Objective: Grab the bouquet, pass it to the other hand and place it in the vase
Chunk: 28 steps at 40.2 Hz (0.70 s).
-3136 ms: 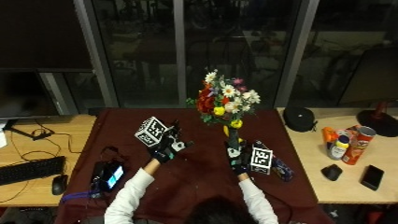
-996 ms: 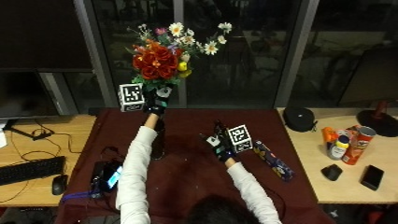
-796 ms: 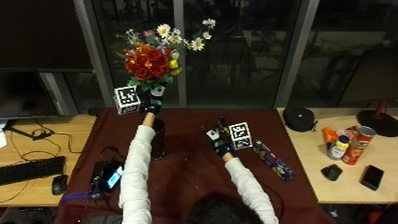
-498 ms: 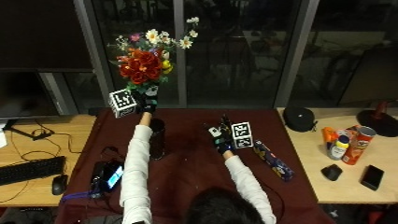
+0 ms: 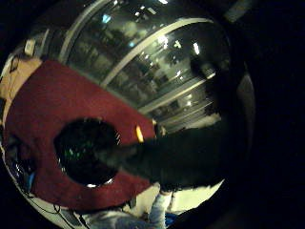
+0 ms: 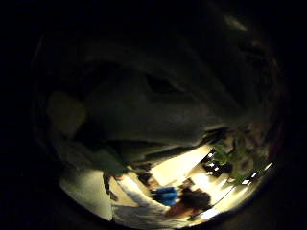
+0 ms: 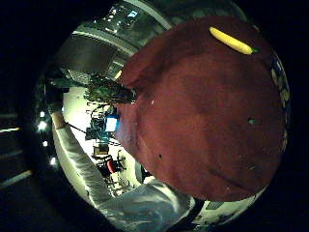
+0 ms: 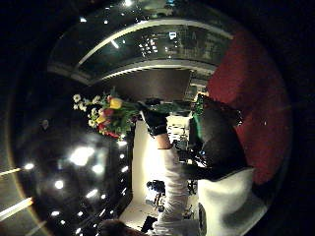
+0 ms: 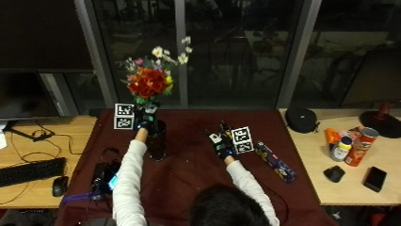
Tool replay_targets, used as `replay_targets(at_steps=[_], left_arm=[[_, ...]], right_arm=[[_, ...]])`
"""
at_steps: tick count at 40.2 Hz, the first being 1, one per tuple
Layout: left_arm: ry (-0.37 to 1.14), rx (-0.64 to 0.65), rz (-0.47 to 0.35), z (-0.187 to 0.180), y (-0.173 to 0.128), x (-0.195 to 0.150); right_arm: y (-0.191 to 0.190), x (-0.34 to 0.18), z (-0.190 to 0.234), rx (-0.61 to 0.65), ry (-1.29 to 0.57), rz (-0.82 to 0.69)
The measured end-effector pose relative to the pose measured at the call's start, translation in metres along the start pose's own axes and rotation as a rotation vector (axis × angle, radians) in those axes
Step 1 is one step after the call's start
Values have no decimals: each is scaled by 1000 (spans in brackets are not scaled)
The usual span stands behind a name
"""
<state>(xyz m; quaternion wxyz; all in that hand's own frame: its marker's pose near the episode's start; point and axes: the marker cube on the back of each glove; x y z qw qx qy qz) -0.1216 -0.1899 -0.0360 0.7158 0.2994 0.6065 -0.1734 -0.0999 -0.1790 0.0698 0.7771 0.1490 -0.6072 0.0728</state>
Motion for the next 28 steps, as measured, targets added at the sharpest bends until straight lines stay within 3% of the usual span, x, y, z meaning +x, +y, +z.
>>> replay_targets(at_steps=[5, 9, 12, 17, 23, 28], left_arm=[[-48, -346, -254, -4, 35, -87], [-123, -427, -309, -24, 64, -148], [-162, -422, -297, -38, 73, -165], [-273, -412, -225, -49, 82, -157], [-428, -481, -126, -37, 84, -146], [-551, -543, -91, -29, 89, -133]], right_arm=[[10, 0, 4, -93, -54, -97], [16, 14, 1, -110, -12, -72], [19, 23, -4, -93, 40, -49], [33, 23, -14, -126, 46, -8], [33, 30, -21, -112, 62, 55], [33, 40, -19, -141, 44, 79]])
